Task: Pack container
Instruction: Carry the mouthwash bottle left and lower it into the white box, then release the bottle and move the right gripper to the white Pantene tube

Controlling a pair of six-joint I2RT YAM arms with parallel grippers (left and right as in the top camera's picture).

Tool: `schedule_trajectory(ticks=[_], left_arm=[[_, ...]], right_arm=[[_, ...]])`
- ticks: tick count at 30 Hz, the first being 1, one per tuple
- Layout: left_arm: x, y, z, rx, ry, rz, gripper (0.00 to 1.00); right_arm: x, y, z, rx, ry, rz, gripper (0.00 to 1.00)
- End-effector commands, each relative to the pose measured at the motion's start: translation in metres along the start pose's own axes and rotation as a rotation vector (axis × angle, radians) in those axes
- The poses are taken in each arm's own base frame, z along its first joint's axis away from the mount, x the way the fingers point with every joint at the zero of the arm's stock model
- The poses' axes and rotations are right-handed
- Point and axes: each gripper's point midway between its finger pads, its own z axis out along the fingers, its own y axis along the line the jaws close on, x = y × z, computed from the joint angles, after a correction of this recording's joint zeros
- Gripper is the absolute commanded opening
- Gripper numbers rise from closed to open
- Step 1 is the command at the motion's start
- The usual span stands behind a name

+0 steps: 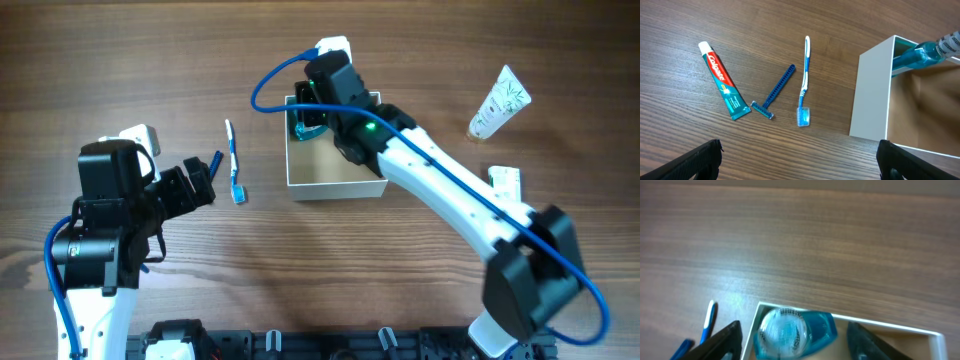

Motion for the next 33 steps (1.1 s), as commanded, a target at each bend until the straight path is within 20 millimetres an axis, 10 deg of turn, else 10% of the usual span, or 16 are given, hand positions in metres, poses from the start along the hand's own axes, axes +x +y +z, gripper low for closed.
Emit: schedule_trajectory(ticks=[1,3,11,19,27,33], left_arm=[[-0.006,-0.006,-0.005,0.035,-0.013,-0.012,1.00],[-0.006,-0.006,-0.005,0.035,-0.013,-0.012,1.00],[-0.006,-0.006,-0.005,0.035,-0.013,-0.012,1.00],[-0.006,-0.006,-0.005,0.035,-0.012,-0.012,1.00],[-0.006,-0.006,-0.005,0.035,-0.013,-0.012,1.00],[-0.006,-0.006,-0.005,0.035,-0.013,-0.012,1.00]], right_arm=[[-0.037,-0.010,-0.056,-0.013,-0.076,-0.001,0.87],[-0.037,-0.027,-0.079,0.009,-0.053,0.006,0.99],[-0.041,-0.091,-0.156,0.107,-0.050,-0.070,1.00],[-0.037,-0.206,-0.189,0.274,-0.008,0.105,0.99],[-0.014,-0.306,-0.187,0.320,0.085,0.180,0.99],[0.003,-0.330,-0.145,0.315,0.175,0.143,0.99]])
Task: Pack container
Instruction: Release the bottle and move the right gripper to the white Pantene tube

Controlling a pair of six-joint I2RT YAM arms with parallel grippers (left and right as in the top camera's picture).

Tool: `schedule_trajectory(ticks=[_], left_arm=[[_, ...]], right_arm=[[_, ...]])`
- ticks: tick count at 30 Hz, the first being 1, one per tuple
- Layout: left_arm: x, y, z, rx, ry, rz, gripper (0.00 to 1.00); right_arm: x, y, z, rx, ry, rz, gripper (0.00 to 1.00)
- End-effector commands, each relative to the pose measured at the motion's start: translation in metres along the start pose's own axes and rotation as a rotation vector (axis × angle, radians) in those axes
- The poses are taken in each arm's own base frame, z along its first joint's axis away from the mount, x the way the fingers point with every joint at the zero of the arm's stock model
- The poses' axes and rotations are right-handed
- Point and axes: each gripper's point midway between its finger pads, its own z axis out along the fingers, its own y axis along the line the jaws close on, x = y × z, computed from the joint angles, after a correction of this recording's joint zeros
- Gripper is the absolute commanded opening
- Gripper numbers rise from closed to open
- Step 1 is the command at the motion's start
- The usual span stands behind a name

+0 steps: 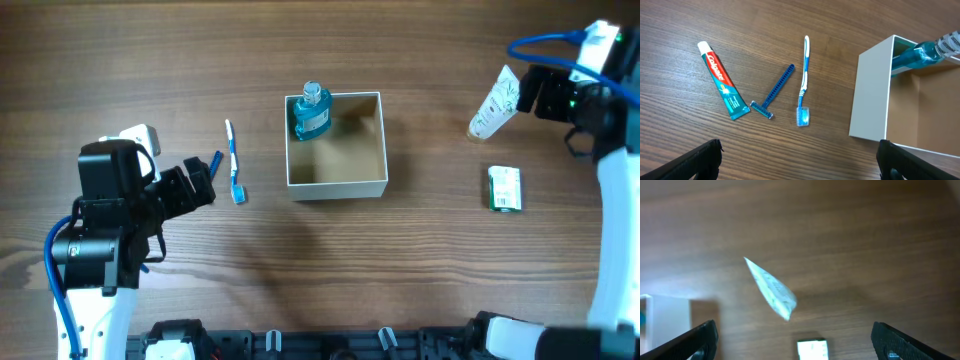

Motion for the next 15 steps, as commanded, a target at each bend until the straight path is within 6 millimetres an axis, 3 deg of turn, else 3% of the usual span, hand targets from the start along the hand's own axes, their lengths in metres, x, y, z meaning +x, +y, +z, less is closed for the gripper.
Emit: schedule_trajectory(ticks=[1,4,12,15], left_arm=[[-0.006,-0.006,-0.005,0.032,-0.013,-0.012,1.00],[-0.006,-0.006,-0.005,0.032,-0.013,-0.012,1.00],[-0.006,-0.006,-0.005,0.032,-0.013,-0.012,1.00],[-0.006,-0.006,-0.005,0.032,-0.013,-0.012,1.00]], right_arm=[[-0.004,0.006,0.032,-0.048,0.023,-0.069,0.99],[0.000,0.006,0.055,-0.052,0.057,-0.092,1.00],[0.016,0.010,0.091,-0.087,0.130,-0.113,0.98],[0.018,0.015,0.098,-0.113,0.137,-0.110,0.85]])
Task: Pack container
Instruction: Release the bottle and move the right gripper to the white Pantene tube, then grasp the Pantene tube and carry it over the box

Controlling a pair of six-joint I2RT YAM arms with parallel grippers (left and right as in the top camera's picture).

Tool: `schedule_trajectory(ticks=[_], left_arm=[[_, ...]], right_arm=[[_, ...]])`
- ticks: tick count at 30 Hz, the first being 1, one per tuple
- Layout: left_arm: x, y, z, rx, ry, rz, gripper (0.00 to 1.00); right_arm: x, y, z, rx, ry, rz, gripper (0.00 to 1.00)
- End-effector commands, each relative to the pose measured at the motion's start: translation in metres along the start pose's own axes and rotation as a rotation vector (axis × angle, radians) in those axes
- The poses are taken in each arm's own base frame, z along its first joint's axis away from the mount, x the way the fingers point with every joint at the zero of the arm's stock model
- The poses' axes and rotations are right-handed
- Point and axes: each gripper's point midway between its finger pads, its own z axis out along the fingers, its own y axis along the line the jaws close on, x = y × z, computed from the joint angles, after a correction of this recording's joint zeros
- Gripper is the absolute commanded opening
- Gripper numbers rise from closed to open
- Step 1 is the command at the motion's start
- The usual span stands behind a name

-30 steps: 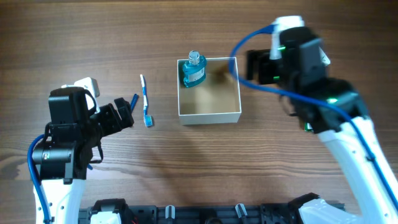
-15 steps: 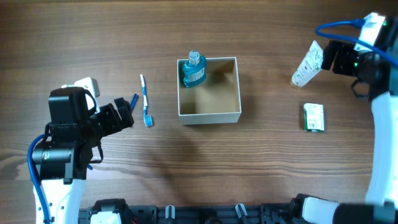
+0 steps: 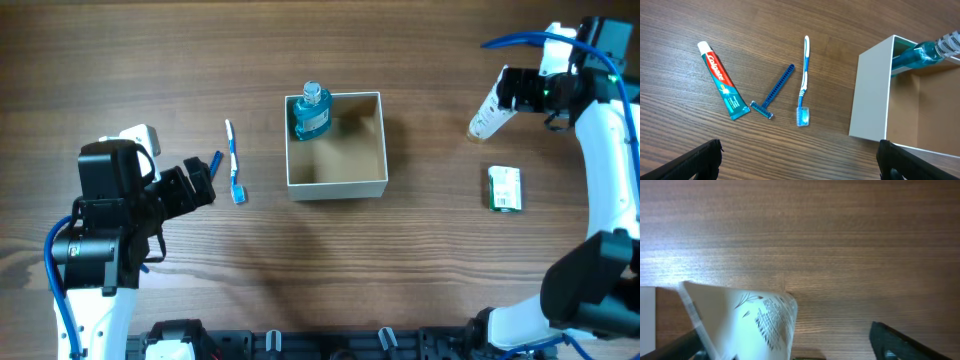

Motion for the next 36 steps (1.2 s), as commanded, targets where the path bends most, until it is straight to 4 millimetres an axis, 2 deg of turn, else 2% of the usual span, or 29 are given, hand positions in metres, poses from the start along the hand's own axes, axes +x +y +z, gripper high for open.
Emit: schedule_trajectory(ticks=[1,5,9,13,15,18,21,25,27,32,34,36], left_arm=[[-0.006,-0.006,-0.005,0.032,-0.013,-0.012,1.00],[-0.006,-0.006,-0.005,0.032,-0.014,-0.011,1.00],[-0.006,-0.006,-0.005,0.032,-0.013,-0.012,1.00],[-0.006,-0.006,-0.005,0.032,-0.013,-0.012,1.00],[-0.006,-0.006,-0.005,0.032,-0.013,-0.012,1.00],[-0.006,-0.006,-0.005,0.032,-0.013,-0.012,1.00],[-0.006,-0.006,-0.005,0.032,-0.013,-0.012,1.00],[-0.006,-0.006,-0.005,0.032,-0.013,-0.012,1.00],[-0.006,-0.006,-0.005,0.032,-0.013,-0.012,1.00],[-0.006,-0.006,-0.005,0.032,-0.013,-0.012,1.00],[-0.006,-0.006,-0.005,0.032,-0.013,-0.012,1.00],[-0.006,-0.006,-0.005,0.032,-0.013,-0.012,1.00]], right_arm=[[-0.006,0.010,0.009,-0.057,-0.009,-0.019,0.80],[-0.007,0.012,0.009,-0.069,-0.013,-0.020,0.67],[-0.006,0.012,0.009,-0.070,-0.011,-0.018,0.48],[-0.006,0.014,0.009,-0.082,-0.013,-0.016,0.38],[-0.007,0.016,0.009,-0.092,-0.015,-0.015,0.29],[-0.007,0.016,0.009,-0.096,-0.016,-0.015,0.24],[-0.007,0.016,0.009,-0.095,-0.016,-0.015,0.12],[-0.007,0.016,0.009,-0.096,-0.017,-0.015,0.09],[-0.007,0.016,0.009,-0.096,-0.017,-0.015,0.04],[-0.011,0.020,0.007,-0.118,-0.036,-0.018,0.04],[-0.017,0.022,0.001,-0.121,-0.062,-0.017,0.04],[-0.027,0.027,-0.014,-0.120,-0.102,-0.016,0.04]])
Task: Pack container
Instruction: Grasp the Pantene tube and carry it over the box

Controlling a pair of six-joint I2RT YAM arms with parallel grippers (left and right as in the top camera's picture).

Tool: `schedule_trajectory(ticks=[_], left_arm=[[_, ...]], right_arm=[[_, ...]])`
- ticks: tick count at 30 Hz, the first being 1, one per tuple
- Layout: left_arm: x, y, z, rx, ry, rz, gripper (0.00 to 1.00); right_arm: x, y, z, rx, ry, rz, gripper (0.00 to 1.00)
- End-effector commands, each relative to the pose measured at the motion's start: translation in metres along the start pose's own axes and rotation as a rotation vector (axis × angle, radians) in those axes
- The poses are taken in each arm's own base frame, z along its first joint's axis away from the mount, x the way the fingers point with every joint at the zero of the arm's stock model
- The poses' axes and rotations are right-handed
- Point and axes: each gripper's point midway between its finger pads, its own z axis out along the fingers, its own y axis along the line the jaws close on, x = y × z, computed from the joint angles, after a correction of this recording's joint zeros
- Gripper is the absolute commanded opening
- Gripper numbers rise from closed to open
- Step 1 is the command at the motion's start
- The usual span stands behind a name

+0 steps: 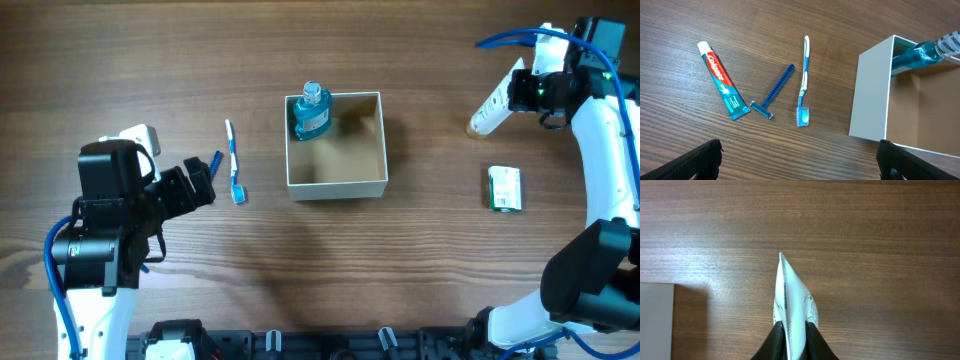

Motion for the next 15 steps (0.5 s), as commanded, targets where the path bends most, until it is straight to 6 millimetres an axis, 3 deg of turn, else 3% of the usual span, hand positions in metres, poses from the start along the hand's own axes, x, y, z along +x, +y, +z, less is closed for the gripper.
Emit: schedule_trajectory(ticks=[1,5,7,11,15], left_arm=[[-0.006,-0.006,-0.005,0.032,-0.013,-0.012,1.00],[-0.006,-0.006,-0.005,0.032,-0.014,-0.011,1.00],[-0.006,-0.006,-0.005,0.032,-0.014,-0.011,1.00],[-0.006,-0.006,-0.005,0.032,-0.014,-0.011,1.00],[-0.006,-0.006,-0.005,0.032,-0.014,-0.011,1.00]], right_arm=[[-0.030,0.019,-0.032,-0.031,-0.114,-0.020,0.04],[-0.053,0.043,-0.082,-0.015,-0.238,-0.059,0.04],[-0.058,0.069,-0.110,-0.043,-0.296,-0.095,0.04],[-0.061,0.116,-0.148,-0.085,-0.376,-0.091,0.04],[-0.061,0.166,-0.175,-0.130,-0.447,-0.081,0.04]])
